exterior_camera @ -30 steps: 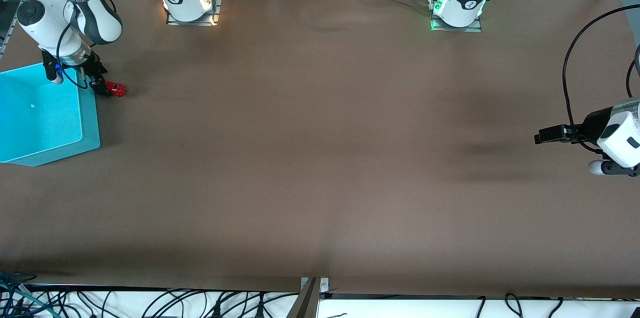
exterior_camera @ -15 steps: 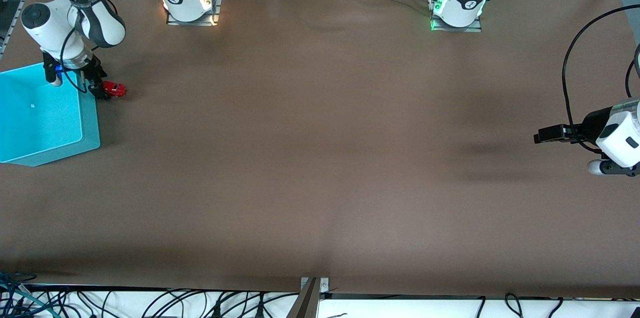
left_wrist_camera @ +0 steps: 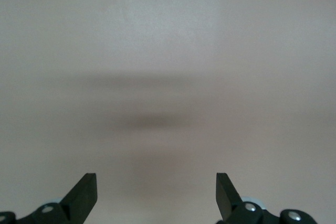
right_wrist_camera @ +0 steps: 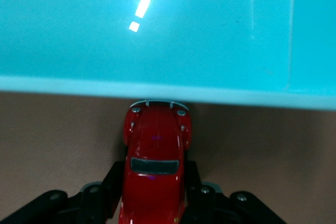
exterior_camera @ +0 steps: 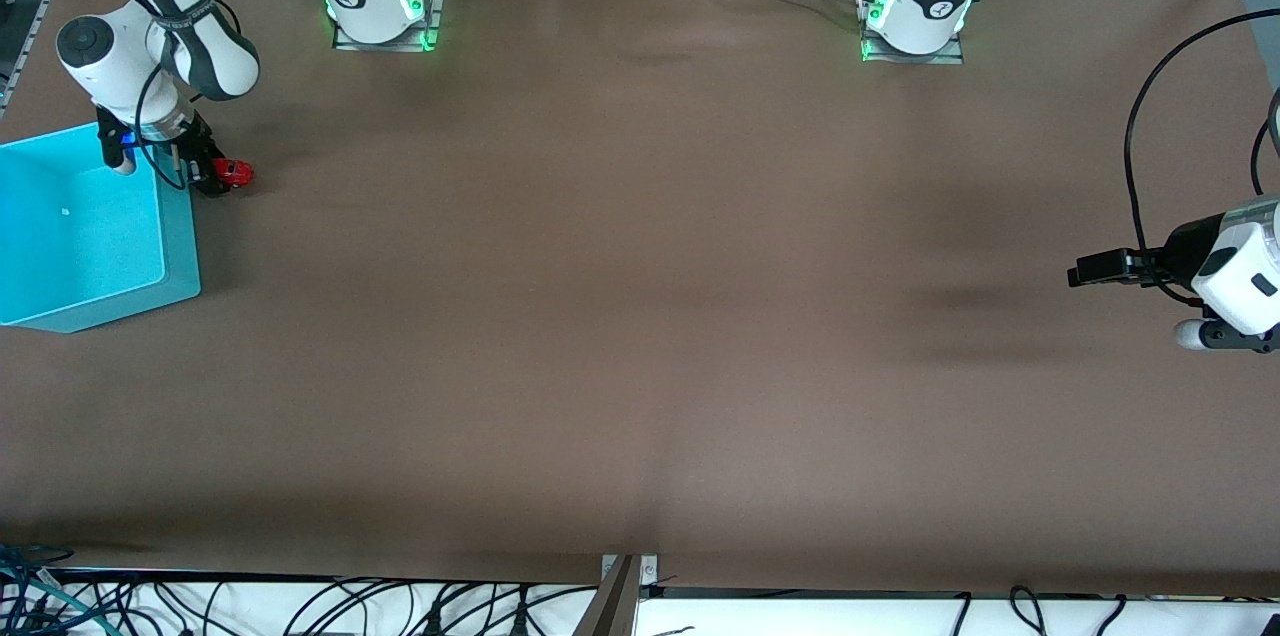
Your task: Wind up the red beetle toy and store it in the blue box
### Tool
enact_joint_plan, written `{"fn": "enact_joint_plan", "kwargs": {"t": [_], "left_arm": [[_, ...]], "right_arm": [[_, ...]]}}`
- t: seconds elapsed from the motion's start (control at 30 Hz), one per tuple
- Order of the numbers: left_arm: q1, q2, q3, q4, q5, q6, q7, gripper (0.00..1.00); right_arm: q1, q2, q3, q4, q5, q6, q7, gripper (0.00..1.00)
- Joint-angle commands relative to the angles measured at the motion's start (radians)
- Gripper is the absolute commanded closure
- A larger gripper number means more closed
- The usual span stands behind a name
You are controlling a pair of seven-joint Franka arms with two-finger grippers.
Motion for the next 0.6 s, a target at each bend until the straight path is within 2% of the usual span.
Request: {"fn": "enact_joint_plan", "kwargs": {"t": [0.0, 0.2, 0.57], "left_arm": [[0.001, -0.003, 0.001, 0.008, 0.009, -0.015, 0.022, 0.0], [0.001, -0.003, 0.001, 0.008, 0.011, -0.015, 0.023, 0.0], [-0.001, -0.003, 0.001, 0.008, 0.008, -0.015, 0.022, 0.0]], "right_arm": [[-0.013, -0.042, 0.039, -0.002, -0.001, -0.016, 0.011, 1.0], [-0.013, -0.071, 0.059, 0.0, -0.003, -0.02, 0.001, 1.0], [-0.009, -0.151, 0.121, 0.003, -0.02, -0.115, -0.017, 1.0]]}}
